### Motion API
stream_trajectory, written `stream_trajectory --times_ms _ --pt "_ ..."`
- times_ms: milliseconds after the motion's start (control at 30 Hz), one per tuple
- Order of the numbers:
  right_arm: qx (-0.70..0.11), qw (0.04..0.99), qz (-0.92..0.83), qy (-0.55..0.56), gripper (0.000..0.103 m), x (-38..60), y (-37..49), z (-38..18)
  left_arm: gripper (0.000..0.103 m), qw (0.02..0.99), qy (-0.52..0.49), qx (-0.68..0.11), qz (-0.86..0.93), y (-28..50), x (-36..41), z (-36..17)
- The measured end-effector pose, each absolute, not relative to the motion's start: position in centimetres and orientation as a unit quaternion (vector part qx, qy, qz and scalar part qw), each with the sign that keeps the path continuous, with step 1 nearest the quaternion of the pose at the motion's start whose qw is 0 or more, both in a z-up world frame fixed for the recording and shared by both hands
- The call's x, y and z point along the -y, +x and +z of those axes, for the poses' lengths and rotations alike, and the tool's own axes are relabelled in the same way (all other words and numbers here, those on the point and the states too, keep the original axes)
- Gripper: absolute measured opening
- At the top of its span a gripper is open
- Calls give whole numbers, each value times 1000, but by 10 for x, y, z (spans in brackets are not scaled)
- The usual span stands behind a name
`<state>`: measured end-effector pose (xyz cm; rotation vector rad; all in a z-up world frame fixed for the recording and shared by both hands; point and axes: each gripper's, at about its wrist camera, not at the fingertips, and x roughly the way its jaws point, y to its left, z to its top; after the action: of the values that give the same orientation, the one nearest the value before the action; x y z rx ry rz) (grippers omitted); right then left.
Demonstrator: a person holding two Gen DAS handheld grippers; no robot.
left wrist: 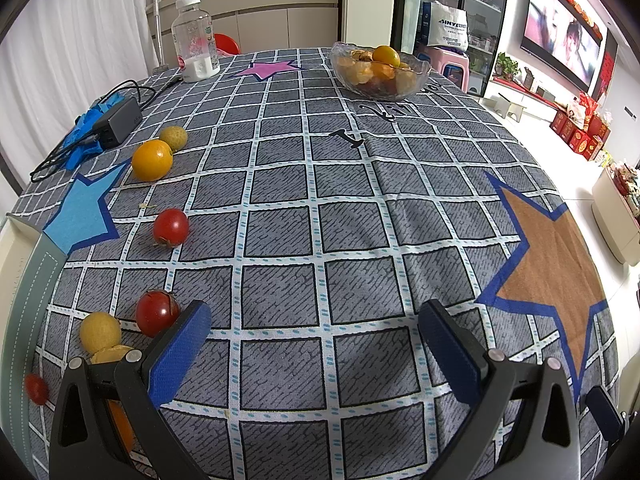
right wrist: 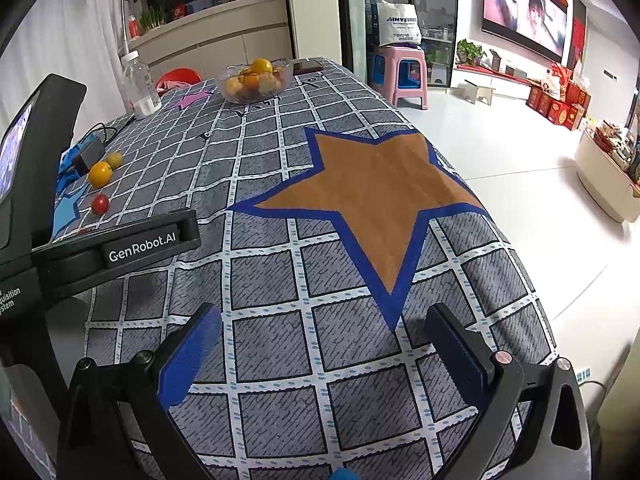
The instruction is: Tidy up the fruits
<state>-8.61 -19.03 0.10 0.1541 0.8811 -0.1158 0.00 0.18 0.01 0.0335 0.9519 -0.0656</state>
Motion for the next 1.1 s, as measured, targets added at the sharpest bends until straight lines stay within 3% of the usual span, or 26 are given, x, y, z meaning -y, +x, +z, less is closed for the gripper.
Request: stream_trajectory --times_ms 1100 --pt "-420 902 -49 87 103 193 -87 2 103 888 16 -458 -32 0 -2 0"
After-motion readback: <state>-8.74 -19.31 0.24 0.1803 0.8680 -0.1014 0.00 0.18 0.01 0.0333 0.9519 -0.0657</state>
